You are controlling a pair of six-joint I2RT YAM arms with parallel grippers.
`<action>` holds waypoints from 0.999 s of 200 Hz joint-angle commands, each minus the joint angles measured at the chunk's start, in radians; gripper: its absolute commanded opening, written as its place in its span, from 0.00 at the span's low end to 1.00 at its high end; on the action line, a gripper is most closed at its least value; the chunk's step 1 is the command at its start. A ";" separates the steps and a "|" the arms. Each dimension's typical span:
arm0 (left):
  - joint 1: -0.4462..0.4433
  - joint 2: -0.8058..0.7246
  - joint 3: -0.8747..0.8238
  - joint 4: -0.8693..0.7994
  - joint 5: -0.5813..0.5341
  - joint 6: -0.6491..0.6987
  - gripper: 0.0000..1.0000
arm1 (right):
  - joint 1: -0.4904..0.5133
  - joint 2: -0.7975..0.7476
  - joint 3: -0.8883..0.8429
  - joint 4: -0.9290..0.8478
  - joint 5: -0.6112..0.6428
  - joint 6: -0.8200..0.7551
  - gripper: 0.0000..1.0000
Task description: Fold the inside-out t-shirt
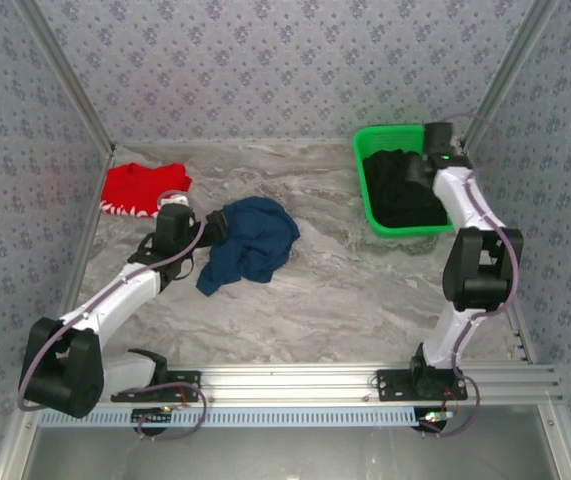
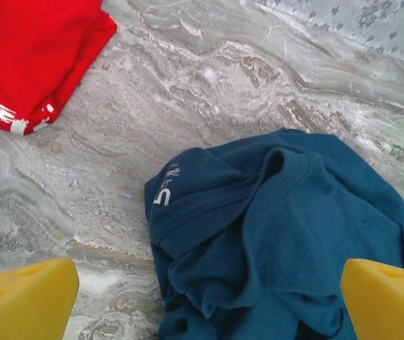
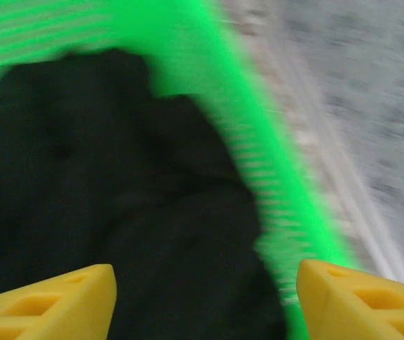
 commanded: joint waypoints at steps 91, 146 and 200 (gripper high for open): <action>-0.012 0.068 0.051 -0.044 0.075 0.053 0.96 | 0.121 0.271 0.187 -0.069 0.056 -0.164 0.55; -0.011 0.080 0.053 -0.128 0.067 0.084 0.96 | 0.007 0.313 0.319 -0.102 0.115 -0.215 0.55; 0.043 0.052 -0.019 -0.176 0.112 0.074 0.94 | 0.281 0.089 0.091 0.092 -0.265 -0.277 0.79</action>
